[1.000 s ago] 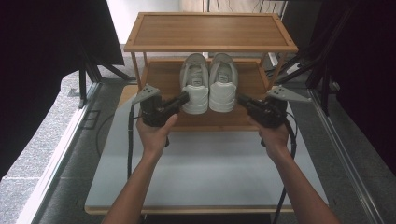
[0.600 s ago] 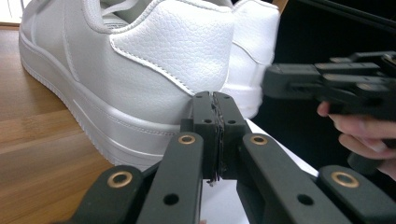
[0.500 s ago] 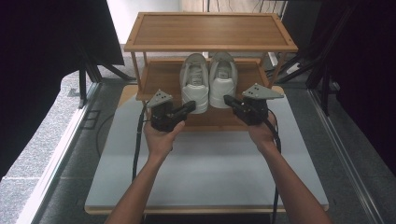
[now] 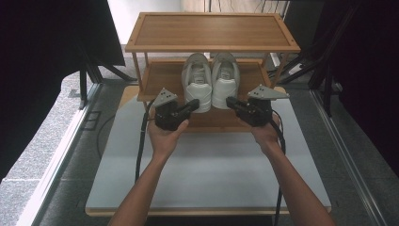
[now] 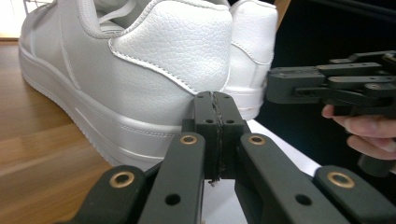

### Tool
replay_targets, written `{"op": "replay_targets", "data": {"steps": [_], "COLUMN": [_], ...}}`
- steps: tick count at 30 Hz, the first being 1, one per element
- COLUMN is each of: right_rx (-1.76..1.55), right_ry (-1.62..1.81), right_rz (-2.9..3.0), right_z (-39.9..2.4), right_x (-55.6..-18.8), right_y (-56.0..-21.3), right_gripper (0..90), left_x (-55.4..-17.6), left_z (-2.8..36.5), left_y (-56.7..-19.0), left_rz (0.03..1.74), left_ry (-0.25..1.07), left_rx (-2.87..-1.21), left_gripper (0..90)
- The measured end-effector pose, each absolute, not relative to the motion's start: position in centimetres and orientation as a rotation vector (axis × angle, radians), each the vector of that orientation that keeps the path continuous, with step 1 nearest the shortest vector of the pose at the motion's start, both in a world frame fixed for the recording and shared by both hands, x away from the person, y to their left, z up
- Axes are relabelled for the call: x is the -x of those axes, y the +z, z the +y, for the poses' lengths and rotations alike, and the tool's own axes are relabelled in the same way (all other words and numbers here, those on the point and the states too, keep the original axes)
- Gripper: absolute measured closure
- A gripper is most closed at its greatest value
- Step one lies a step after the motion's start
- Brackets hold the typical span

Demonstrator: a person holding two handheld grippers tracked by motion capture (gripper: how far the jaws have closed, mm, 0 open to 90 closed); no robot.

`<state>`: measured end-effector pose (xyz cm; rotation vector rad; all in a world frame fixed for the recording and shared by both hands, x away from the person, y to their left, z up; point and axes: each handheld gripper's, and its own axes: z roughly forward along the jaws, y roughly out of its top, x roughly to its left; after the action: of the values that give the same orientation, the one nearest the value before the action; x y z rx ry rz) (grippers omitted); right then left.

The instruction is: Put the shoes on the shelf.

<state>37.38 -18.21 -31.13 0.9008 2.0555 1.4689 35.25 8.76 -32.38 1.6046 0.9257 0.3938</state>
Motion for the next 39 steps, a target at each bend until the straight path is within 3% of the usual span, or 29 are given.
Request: {"op": "replay_targets", "data": {"steps": [36,39], "right_rx": [-0.816,-0.819], "right_ry": [1.506,1.525], "right_rz": [2.133,2.119], "right_z": [-18.6,-18.9], "right_x": [-36.3,-35.8], "right_y": [-31.7,-31.7], "right_gripper": [80.3,78.8], "left_x": [-36.7,-36.4], "left_z": [10.0,9.8], "left_y": [-32.8,-32.7], "left_rz": [0.889,0.899], "left_ry": [0.276,0.278], "left_rx": [-1.582,-1.583], "left_gripper": [89.6,86.1]}}
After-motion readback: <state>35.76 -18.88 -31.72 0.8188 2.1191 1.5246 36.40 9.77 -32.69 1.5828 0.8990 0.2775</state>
